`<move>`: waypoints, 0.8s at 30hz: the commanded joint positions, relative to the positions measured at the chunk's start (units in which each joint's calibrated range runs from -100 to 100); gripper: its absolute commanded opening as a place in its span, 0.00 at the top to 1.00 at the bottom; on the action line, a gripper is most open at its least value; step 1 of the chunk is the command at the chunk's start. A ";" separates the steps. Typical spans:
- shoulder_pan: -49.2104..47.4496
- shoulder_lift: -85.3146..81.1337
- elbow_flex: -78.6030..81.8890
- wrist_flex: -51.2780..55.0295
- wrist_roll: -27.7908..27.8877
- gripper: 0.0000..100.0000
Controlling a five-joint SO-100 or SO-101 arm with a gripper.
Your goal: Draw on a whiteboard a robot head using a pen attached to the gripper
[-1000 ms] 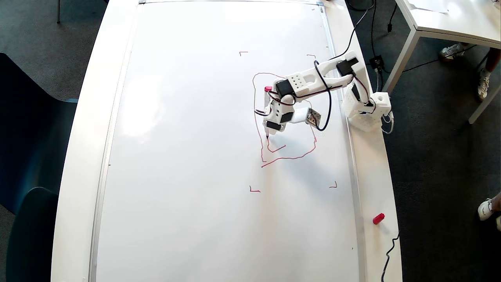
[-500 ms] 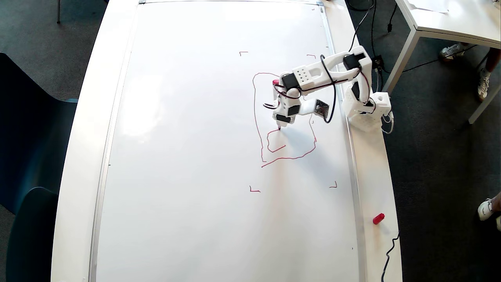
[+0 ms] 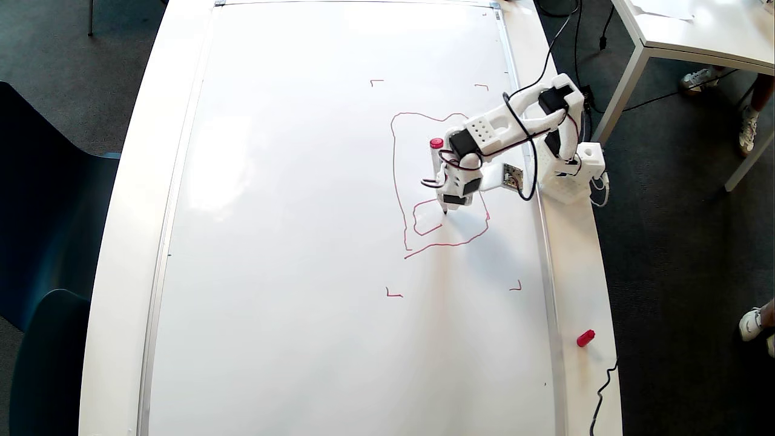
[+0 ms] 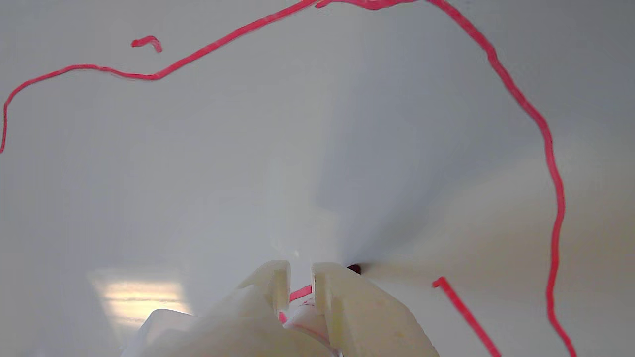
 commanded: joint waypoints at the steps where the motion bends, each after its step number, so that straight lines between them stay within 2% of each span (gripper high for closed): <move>1: -2.74 -0.72 -0.78 -0.07 -0.17 0.99; 12: -3.25 -1.64 -3.14 0.98 -0.12 0.99; 19: 2.56 -9.86 -7.22 8.45 3.15 0.99; 24: 12.14 -10.86 -6.95 10.53 5.83 0.99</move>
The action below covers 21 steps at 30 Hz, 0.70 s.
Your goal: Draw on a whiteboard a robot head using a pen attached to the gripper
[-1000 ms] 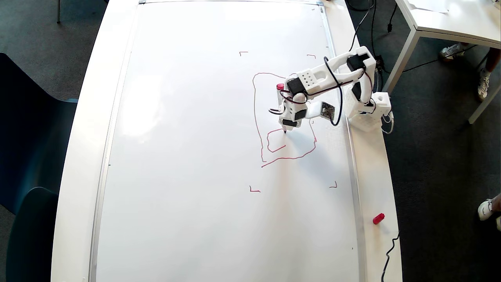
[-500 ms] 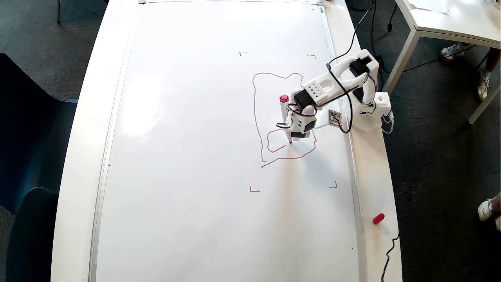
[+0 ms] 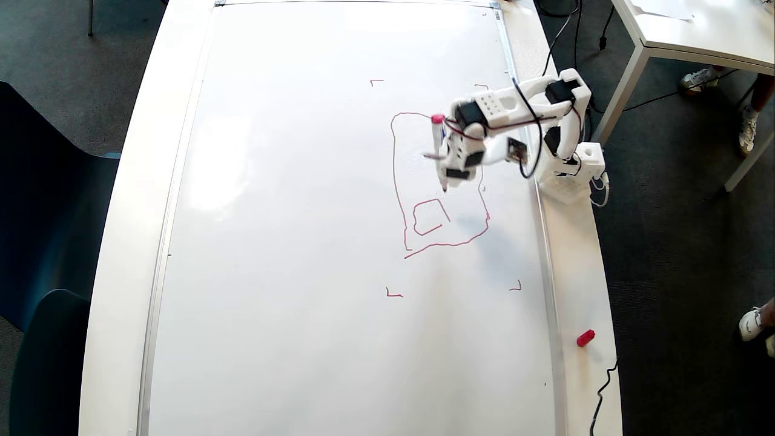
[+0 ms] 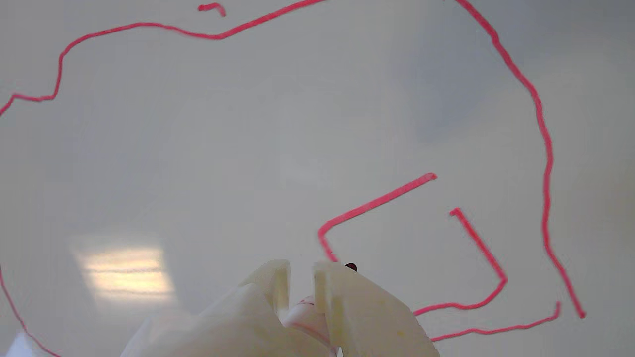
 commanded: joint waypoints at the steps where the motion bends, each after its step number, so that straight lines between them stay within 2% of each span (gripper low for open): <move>1: 7.13 -2.90 -1.47 1.33 2.14 0.99; 7: 14.27 -1.56 -0.65 0.46 5.57 0.99; 12: 17.22 1.54 -2.38 0.37 6.00 0.99; 21: 20.46 2.30 3.71 -5.97 0.64 0.99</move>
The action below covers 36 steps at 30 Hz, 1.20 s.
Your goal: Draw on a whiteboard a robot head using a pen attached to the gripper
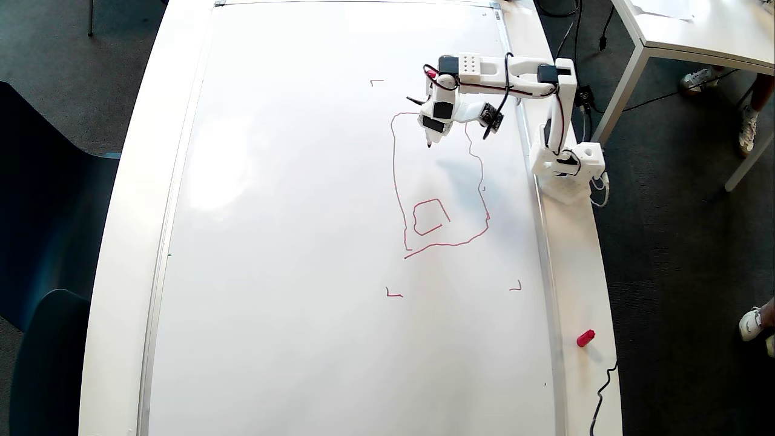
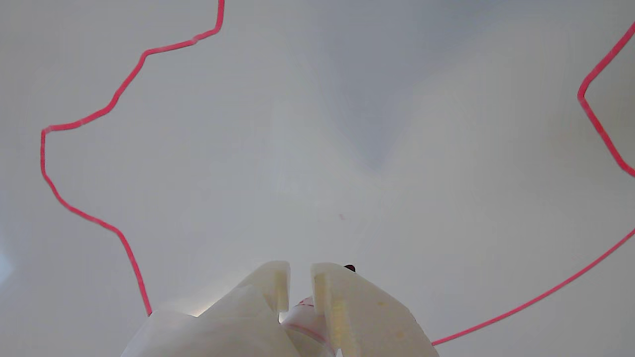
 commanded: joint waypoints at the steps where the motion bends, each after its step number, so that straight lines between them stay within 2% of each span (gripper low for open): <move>1: 0.93 -1.09 2.79 -0.74 -2.54 0.99; 7: 0.49 -1.17 4.15 -0.74 -10.74 0.99; 12: 0.41 -0.67 4.15 -6.21 -13.80 0.99; 25: -1.65 -0.25 8.78 -8.64 -17.93 0.99; 36: -2.75 0.25 9.14 -13.34 -18.04 0.99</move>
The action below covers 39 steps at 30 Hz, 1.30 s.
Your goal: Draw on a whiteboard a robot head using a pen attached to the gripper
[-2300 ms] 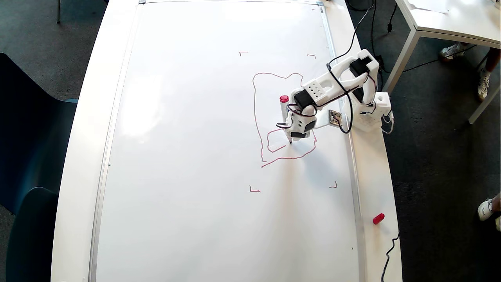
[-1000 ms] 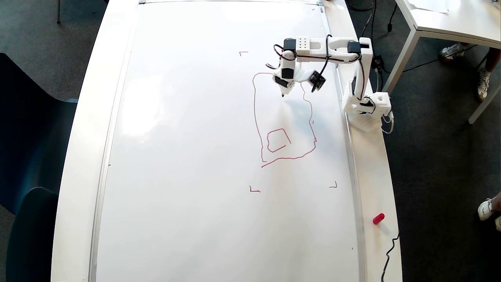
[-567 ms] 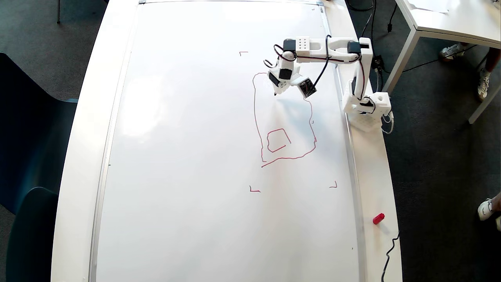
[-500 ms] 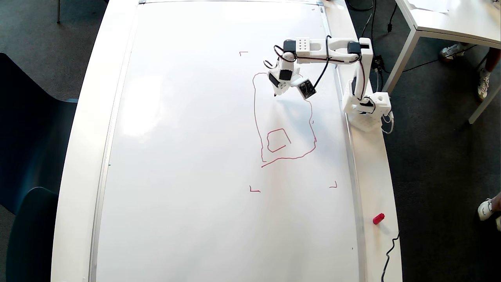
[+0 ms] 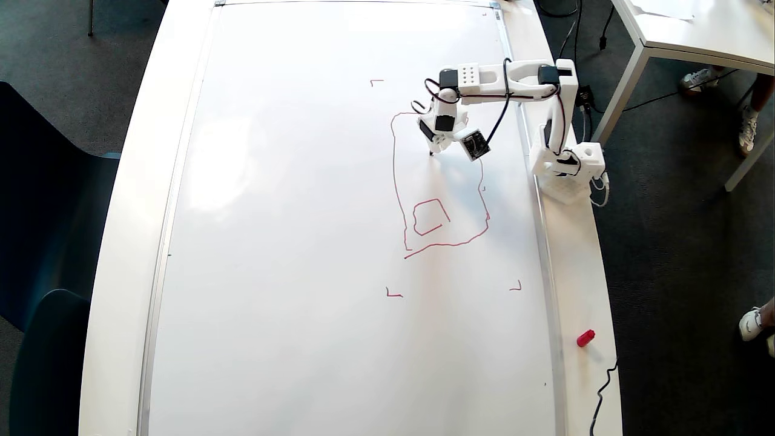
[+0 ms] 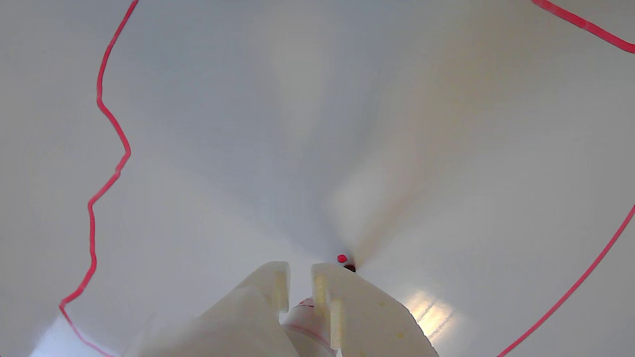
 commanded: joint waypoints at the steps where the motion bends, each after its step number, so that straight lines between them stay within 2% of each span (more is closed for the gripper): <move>1: -1.17 0.84 -0.54 -3.47 -0.07 0.99; 9: -1.54 6.63 -8.26 -4.34 -3.77 0.99; 29: 7.08 6.12 -7.71 -6.69 -3.50 0.99; 39: 7.30 6.04 -7.53 -3.04 -1.79 0.99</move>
